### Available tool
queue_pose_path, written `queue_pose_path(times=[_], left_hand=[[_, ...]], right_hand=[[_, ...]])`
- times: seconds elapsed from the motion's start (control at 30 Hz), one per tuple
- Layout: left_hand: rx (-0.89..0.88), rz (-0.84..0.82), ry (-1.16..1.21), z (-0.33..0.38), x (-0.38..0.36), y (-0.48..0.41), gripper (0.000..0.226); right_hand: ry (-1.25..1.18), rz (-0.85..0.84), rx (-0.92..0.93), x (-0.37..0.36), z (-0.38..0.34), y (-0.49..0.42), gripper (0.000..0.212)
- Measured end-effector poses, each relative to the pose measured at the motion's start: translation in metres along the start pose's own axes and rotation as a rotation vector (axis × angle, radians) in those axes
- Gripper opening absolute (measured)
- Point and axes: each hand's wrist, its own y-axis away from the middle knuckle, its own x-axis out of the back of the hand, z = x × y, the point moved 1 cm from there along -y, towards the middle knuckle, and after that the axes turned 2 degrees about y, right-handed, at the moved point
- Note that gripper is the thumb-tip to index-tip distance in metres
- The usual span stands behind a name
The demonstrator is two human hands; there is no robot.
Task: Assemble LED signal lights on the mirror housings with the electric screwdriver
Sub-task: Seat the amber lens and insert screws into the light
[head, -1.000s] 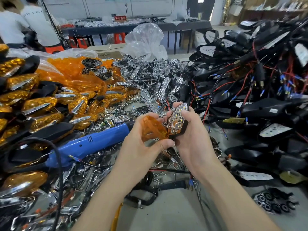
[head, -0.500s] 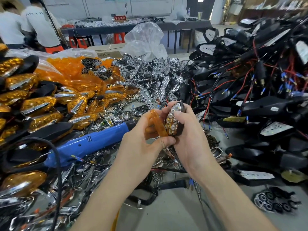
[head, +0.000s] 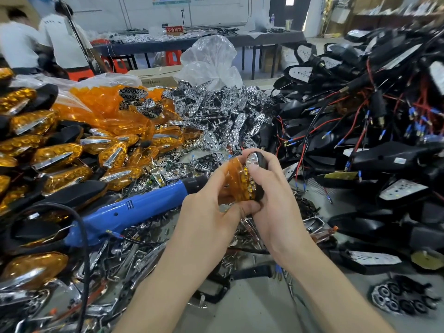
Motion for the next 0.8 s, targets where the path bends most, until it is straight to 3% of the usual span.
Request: queue_pose_path(times=[0.5,0.73,0.8], left_hand=[[-0.005,-0.036,-0.081,0.0039,0.0055,0.0025,0.064],[-0.022,-0.026,-0.184,0.0012,0.0072,0.0028,0.088],[-0.039,-0.030,-0.174,0.0033,0.0069,0.0036,0.084]], right_hand=[[0.056,-0.093,0.079,-0.0040,-0.0043,0.0098,0.029],[0.190,-0.071,0.201,-0.0084,-0.0049,0.0094,0.034],[0.209,-0.068,0.219,-0.0087,-0.0034,0.0091,0.028]])
